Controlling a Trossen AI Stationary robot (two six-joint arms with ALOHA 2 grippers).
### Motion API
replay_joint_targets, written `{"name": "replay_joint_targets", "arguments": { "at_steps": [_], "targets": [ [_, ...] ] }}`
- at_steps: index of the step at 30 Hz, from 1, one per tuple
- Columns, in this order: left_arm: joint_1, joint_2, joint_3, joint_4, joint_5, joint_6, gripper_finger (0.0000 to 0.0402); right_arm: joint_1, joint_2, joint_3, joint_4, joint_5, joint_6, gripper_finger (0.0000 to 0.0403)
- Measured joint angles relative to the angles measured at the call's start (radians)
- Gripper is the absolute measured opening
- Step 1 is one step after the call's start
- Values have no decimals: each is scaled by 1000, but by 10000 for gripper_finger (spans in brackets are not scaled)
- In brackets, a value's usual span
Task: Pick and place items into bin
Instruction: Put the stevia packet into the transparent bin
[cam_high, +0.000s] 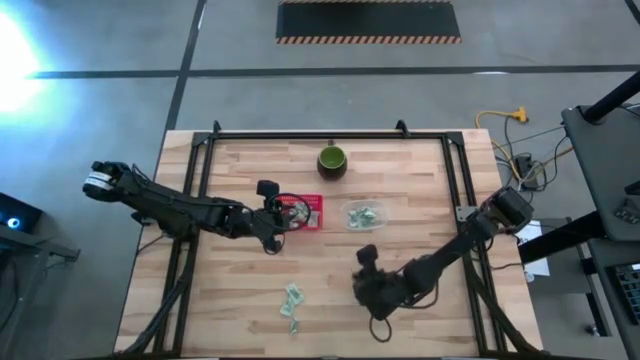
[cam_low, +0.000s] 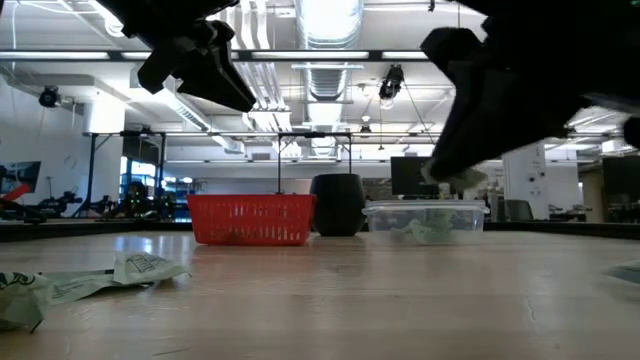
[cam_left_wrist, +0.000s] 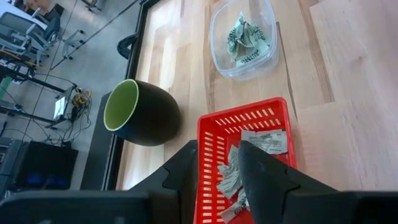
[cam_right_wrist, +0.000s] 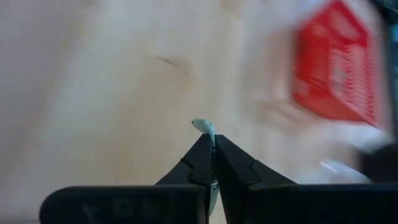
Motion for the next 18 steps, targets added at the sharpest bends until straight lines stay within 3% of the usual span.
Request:
{"name": "replay_joint_targets", "arguments": {
  "at_steps": [4,18],
  "targets": [
    [0,0,0,0,0,0,99,-32,0,52,-146,91,37,9],
    [0,0,-9,-1,-1,0,99,-281,-35,72,-218,101,-49,9]
  ]
}}
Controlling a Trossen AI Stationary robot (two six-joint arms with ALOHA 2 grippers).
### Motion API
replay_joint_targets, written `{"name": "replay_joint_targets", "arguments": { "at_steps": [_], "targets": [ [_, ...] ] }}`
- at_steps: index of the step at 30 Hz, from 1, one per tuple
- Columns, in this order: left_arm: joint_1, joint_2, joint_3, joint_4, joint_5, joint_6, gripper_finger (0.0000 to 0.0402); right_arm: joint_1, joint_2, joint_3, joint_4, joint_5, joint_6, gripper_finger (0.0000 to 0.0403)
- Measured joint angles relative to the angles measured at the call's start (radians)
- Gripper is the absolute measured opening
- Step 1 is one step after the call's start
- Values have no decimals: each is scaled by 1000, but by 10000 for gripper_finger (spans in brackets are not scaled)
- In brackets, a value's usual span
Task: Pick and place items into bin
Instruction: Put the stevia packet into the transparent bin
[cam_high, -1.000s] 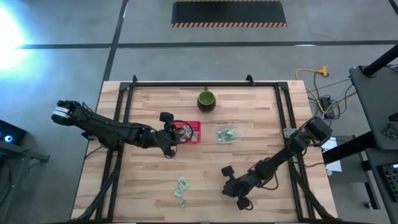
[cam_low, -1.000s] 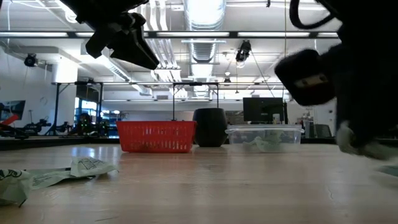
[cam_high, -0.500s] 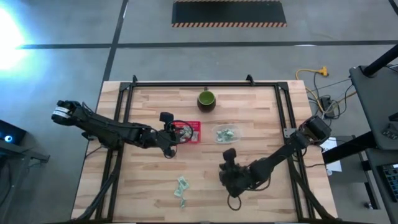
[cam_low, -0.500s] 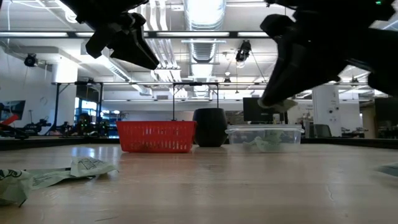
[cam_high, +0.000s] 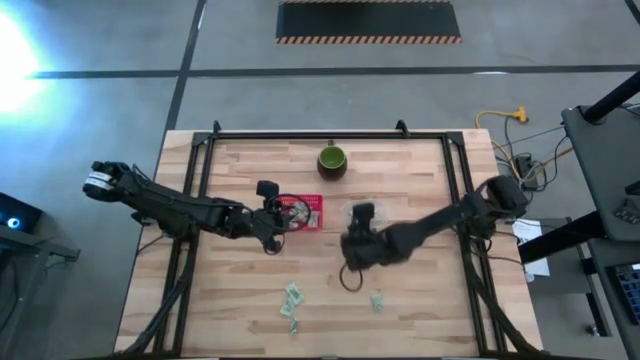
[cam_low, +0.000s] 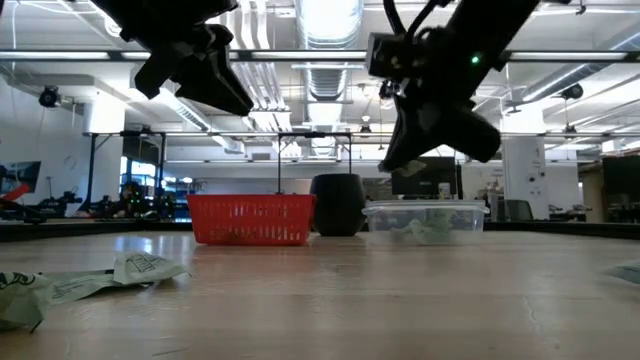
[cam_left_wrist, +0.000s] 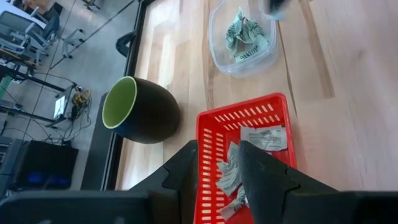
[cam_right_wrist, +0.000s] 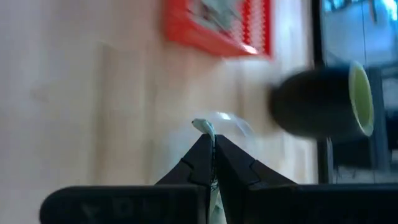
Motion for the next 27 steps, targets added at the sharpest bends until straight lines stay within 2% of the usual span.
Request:
{"name": "replay_joint_targets", "arguments": {
  "at_steps": [5,11,18,27],
  "targets": [
    [0,0,-17,0,-1,0,99,-73,-88,-70,41,-15,14,9],
    [0,1,-23,1,-2,1,99,-135,-217,-236,272,-177,-54,9],
    [0,1,-21,5,-1,6,99,-191,-331,-399,454,-256,-79,9],
    [0,1,-21,6,0,7,99,-231,-355,-475,567,-288,-68,9]
  ]
}}
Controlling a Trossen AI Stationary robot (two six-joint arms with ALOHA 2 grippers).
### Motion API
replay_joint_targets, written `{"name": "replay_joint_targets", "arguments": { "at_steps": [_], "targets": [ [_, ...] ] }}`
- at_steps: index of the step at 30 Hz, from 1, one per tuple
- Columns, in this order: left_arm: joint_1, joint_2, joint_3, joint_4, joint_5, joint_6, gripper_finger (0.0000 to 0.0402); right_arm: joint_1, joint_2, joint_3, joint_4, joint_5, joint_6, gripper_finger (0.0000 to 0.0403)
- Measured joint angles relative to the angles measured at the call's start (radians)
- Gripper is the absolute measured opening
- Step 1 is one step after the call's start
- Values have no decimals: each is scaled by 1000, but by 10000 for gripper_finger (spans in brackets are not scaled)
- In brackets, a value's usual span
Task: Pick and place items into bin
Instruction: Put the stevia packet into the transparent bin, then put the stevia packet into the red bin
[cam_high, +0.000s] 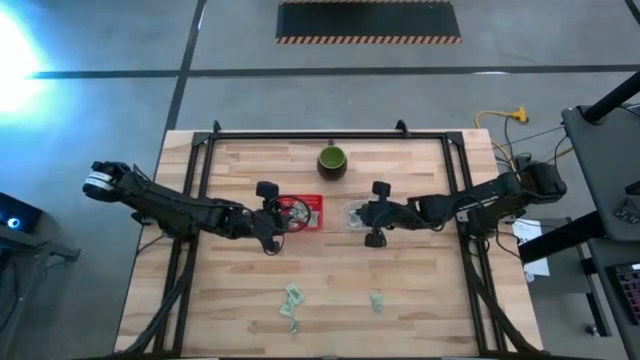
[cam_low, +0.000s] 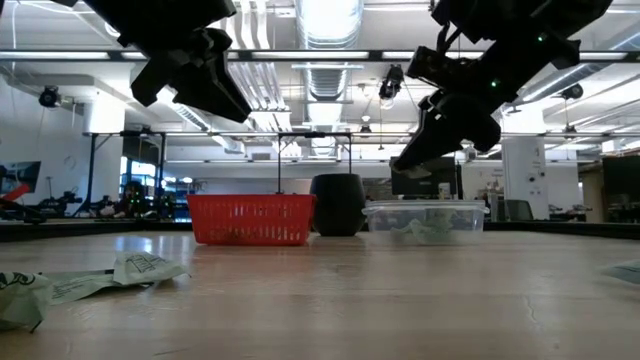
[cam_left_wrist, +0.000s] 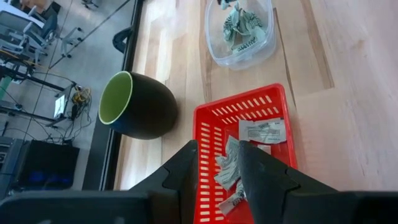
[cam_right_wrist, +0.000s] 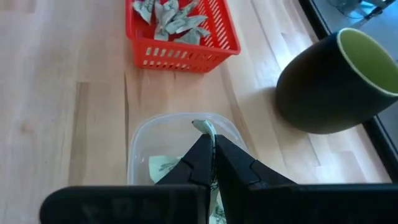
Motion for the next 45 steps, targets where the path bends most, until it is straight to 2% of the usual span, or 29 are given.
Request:
{"name": "replay_joint_targets", "arguments": {
  "at_steps": [6,13,22,27,32,36,45],
  "targets": [
    [0,0,0,0,1,0,99,-12,2,-3,2,-6,15,9],
    [0,0,-1,0,1,0,99,-69,7,-16,21,3,118,14],
    [0,0,-2,0,1,-1,99,-81,7,-32,23,2,138,76],
    [0,0,-2,0,8,-8,99,-77,5,-30,19,2,83,111],
    [0,0,-2,0,181,-44,99,-50,-13,-13,13,-4,49,128],
    [-8,0,-3,0,334,-133,99,-10,-49,-4,-20,-5,32,129],
    [-139,67,-21,1,391,-166,84,76,-173,-10,-48,-4,33,110]
  ]
}}
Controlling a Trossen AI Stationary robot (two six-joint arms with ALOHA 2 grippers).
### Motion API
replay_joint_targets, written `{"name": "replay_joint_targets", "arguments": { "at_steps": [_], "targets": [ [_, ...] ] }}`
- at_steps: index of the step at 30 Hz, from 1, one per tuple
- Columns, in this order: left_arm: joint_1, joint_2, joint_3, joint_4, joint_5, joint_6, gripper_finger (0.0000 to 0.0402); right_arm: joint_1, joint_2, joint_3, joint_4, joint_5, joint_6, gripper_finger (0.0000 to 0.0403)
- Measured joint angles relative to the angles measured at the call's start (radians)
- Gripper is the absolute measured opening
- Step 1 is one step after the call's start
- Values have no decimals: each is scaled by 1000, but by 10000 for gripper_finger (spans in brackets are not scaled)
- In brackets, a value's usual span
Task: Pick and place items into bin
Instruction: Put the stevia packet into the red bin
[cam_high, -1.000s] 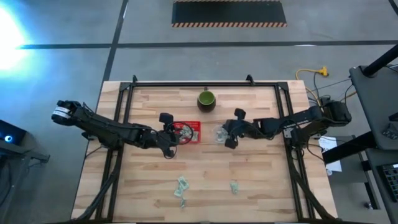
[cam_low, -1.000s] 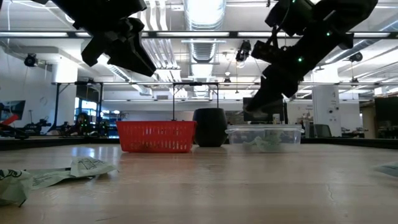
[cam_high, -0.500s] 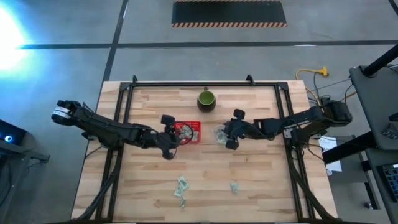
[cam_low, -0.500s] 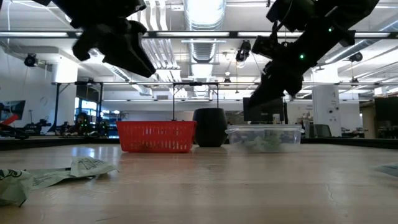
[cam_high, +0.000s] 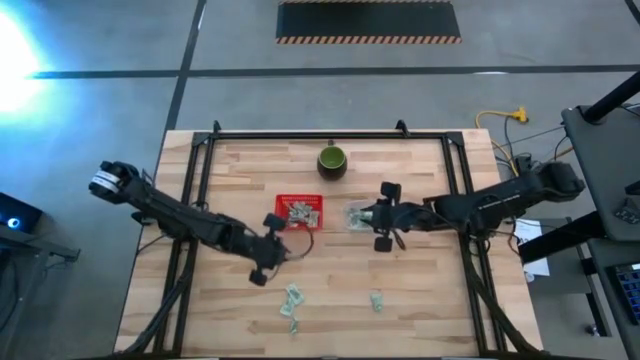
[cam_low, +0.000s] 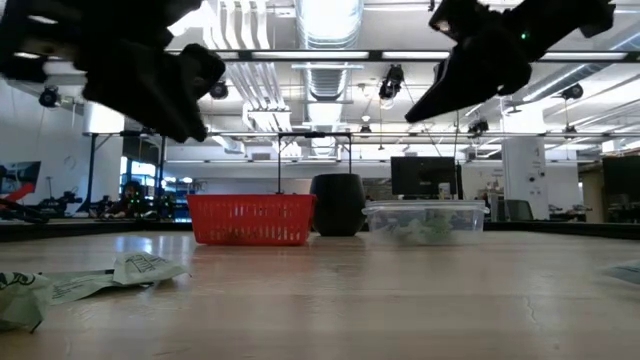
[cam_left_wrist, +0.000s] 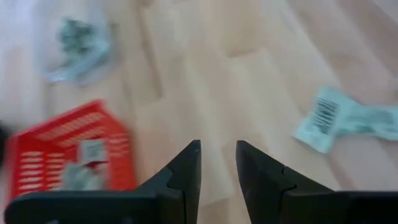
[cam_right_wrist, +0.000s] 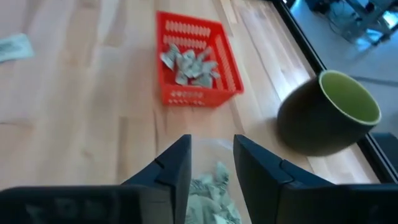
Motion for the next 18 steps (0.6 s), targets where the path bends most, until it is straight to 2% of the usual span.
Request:
{"name": "replay_joint_targets", "arguments": {
  "at_steps": [8,14,18],
  "targets": [
    [-92,107,0,123,16,14,83,47,-27,-3,0,0,-11,94],
    [-114,203,2,251,135,93,83,50,-24,-5,1,0,-18,85],
    [-122,255,33,260,153,98,83,49,-24,-7,1,0,-17,79]
  ]
}}
